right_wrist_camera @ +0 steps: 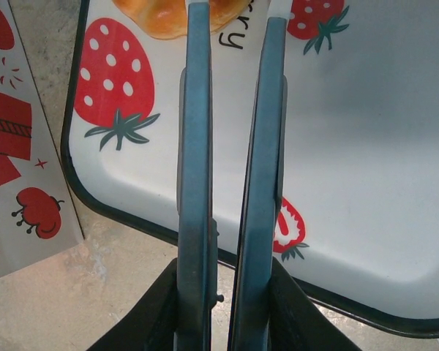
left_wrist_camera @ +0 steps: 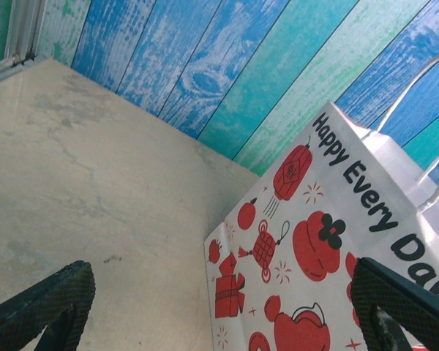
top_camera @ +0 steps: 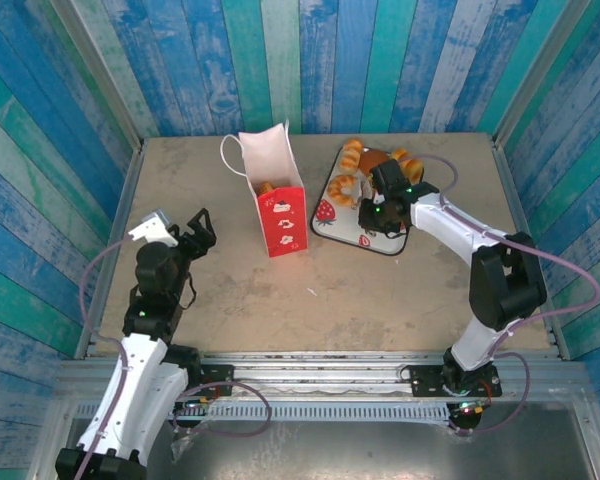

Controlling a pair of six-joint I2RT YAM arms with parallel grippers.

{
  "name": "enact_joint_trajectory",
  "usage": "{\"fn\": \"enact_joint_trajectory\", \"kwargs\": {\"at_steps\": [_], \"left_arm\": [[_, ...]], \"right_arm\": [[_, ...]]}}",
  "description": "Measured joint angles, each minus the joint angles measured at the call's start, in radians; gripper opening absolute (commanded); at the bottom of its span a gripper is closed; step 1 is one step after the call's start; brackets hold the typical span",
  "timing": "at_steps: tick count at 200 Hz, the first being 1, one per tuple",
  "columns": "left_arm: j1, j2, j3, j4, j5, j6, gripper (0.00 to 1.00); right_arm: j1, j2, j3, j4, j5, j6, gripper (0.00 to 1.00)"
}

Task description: Place the fake bread into the paper bag

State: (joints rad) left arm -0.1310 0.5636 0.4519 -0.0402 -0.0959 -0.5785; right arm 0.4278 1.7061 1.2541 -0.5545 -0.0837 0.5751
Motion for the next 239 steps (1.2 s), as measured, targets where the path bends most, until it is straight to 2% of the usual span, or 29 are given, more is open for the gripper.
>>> {"fn": "enact_joint_trajectory", "kwargs": {"at_steps": [41,107,182,239], "left_arm": [[0.000,0.000,0.051,-0.024,-0.004,0.023,0.94],[0.000,0.022,0.206,-0.122,0.006,0.024,0.94],[0.000,0.180,0.589,-0.340,0.154,0.044,0.95],[0.000,0.173,0.642,-0.465,0.207,0.021,0.97]], "right_arm": [[0.000,-0.080,-0.028,-0.006,0.001,-0.006,0.07],[0.001,-0.333,-0.108,-0.052,0.050,-0.031,0.03],[0.001,-0.625,-0.111,-0.113,0.111,-0.125,0.02],[0.003,-0.782,-0.103,-0.139,0.109,-0.246,0.02]]}}
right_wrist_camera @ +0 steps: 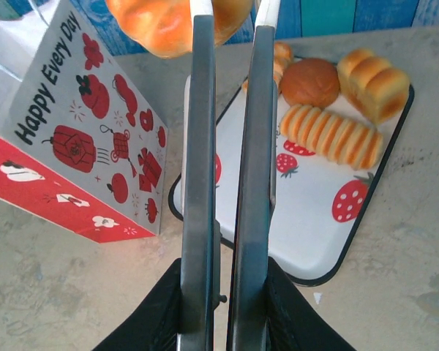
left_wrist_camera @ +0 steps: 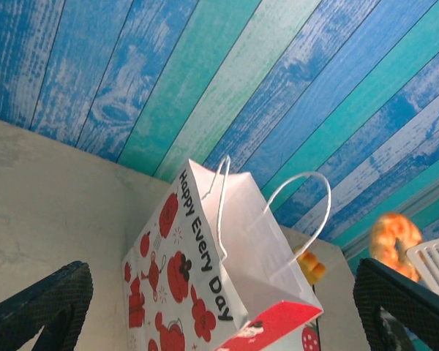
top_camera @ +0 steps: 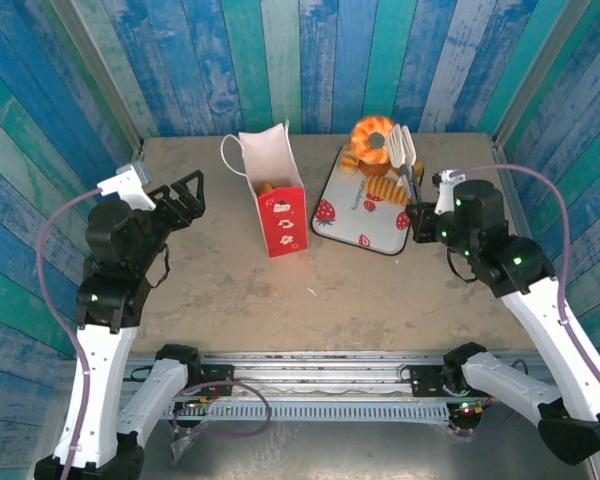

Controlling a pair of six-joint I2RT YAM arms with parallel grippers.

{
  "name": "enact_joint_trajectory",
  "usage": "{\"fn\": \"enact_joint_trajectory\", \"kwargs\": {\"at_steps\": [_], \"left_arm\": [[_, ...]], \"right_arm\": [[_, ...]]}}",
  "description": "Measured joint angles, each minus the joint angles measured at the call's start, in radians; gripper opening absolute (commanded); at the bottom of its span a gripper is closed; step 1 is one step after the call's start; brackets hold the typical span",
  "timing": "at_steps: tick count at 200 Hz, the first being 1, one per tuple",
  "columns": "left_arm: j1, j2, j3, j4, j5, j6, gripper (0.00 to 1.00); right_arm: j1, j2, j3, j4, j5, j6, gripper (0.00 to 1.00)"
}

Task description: Place the fake bread into the paper bag

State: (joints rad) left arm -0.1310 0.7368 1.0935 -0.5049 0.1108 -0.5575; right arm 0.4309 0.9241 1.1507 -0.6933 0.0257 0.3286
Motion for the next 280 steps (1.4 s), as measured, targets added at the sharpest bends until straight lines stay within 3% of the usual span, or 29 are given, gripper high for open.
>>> {"fn": "enact_joint_trajectory", "kwargs": {"at_steps": [30,60,130,175,216,280], "left_arm": [[0.000,0.028,0.000,-0.005,0.077,-0.010,0.98],[-0.001,0.066,-0.029,0.015,0.156,-0.043,1.00],[-0.123,0.218,-0.130,0.156,0.209,-0.121,0.95],[-0.131,0.328,-0.121,0.235,0.180,-0.108,0.87],[-0.131,0.402,-0.111,0.287,0.166,-0.084,0.83],[-0.131,0.425,-0.113,0.317,0.130,-0.048,0.72]], "right_arm": [[0.033,-0.007,0.051,-0.029,0.010,-0.042,0.02],[0.142,0.019,0.140,-0.065,0.082,-0.085,0.02],[0.475,0.225,0.441,-0.185,0.457,-0.168,0.02],[0.657,0.385,0.620,-0.193,0.688,-0.256,0.02],[0.738,0.544,0.746,-0.189,0.837,-0.333,0.03],[0.798,0.733,0.850,-0.198,0.969,-0.408,0.04]]}}
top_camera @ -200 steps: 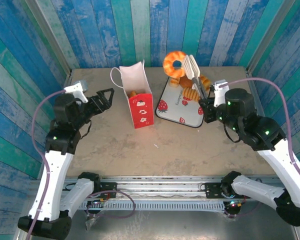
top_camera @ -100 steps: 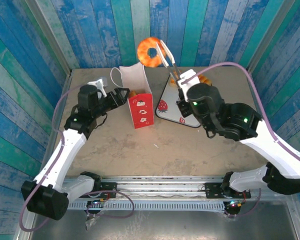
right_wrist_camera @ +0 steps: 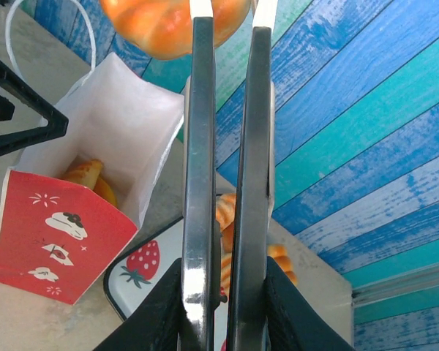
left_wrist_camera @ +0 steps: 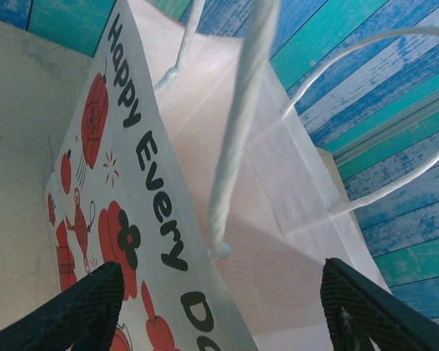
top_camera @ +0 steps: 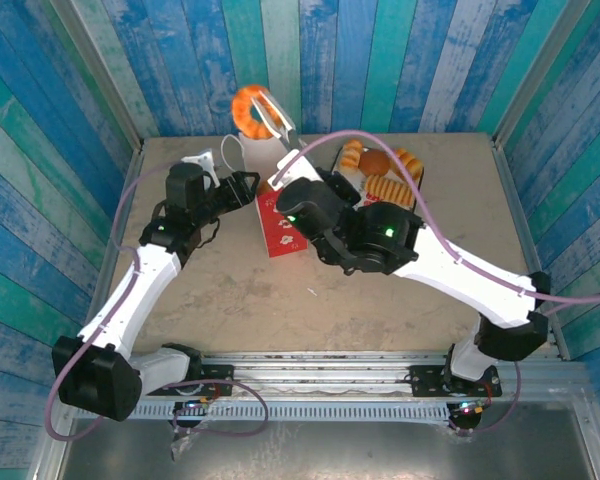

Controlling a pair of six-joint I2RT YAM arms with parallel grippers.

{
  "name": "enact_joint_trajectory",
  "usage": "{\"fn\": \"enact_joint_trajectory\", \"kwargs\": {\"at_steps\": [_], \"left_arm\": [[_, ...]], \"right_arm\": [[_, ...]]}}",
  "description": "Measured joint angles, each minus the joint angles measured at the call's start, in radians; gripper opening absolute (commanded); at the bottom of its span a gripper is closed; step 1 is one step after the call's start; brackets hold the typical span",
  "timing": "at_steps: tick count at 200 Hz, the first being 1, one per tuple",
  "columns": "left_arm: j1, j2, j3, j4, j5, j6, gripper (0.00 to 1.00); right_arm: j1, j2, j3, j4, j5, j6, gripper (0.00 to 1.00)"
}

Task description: Place the fake bread into the paper bag

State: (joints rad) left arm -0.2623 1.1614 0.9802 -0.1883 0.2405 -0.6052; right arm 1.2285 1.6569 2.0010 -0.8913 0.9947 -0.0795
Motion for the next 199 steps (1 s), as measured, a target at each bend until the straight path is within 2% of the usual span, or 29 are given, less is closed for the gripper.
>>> {"fn": "enact_joint_trajectory", "kwargs": {"at_steps": [44,83,199], "left_arm": [[0.000,0.000,-0.037,0.022,-0.012,0.006,0.66],[0.000,-0.001,-0.065,0.025,-0.015,0.008,0.56],[0.000,-0.025,-0.069,0.031,-0.022,0.012,0.53]], "right_arm": [[0.006,0.060,0.051,-0.033,0.046,-0.016,0.05],[0.006,0.098,0.068,-0.074,0.053,-0.011,0.05],[-0.023,0.177,0.076,-0.235,0.014,0.067,0.05]]}}
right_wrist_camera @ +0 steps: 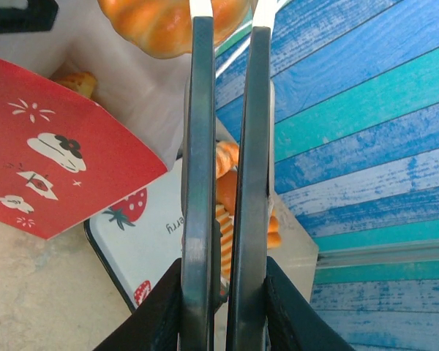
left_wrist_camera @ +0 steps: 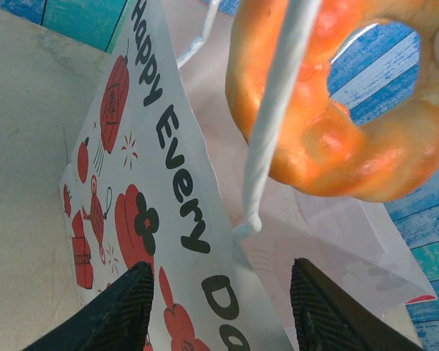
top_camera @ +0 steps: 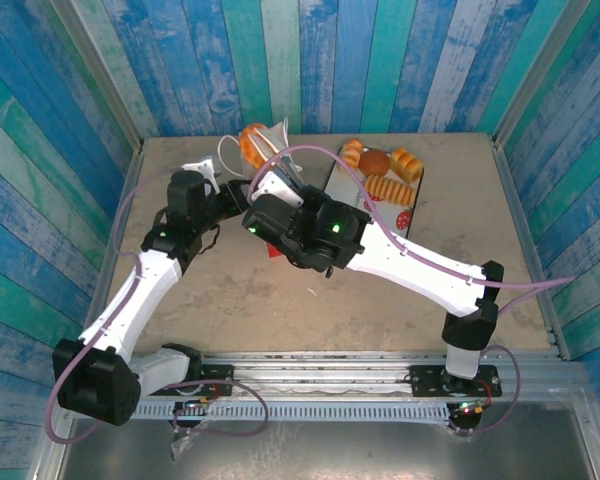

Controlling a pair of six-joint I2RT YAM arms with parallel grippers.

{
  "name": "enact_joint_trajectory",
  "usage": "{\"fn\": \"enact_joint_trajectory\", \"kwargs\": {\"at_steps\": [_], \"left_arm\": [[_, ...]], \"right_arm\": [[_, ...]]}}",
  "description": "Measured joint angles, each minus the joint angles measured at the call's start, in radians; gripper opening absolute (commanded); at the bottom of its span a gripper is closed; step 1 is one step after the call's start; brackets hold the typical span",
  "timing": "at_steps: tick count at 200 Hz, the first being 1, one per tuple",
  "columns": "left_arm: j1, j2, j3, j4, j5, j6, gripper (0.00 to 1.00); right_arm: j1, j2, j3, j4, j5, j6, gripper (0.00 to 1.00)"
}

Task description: Place the fake bread into the paper bag

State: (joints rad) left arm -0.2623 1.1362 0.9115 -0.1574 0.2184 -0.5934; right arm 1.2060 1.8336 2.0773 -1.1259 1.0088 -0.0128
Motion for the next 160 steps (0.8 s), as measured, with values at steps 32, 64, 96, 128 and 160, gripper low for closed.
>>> {"fn": "enact_joint_trajectory", "kwargs": {"at_steps": [32,64,96,128,160], "left_arm": [[0.000,-0.001,-0.003,0.000,-0.001,0.006,0.53],[0.000,-0.003,-0.004,0.000,-0.008,0.014,0.53],[0.000,-0.009,-0.004,-0.001,-0.013,0.017,0.52],[0.000,-0.012,-0.004,-0.004,-0.019,0.018,0.52],[0.000,-0.014,-0.004,-0.008,-0.019,0.018,0.52]], "right_arm": [[-0.029,0.001,0.000,-0.025,-0.012,0.024,0.05],[-0.043,0.007,-0.002,-0.040,-0.019,0.038,0.06],[-0.044,0.022,-0.012,-0.043,-0.049,0.045,0.07],[-0.049,0.033,-0.024,-0.045,-0.090,0.051,0.15],[-0.068,0.033,-0.028,-0.050,-0.137,0.064,0.28]]}}
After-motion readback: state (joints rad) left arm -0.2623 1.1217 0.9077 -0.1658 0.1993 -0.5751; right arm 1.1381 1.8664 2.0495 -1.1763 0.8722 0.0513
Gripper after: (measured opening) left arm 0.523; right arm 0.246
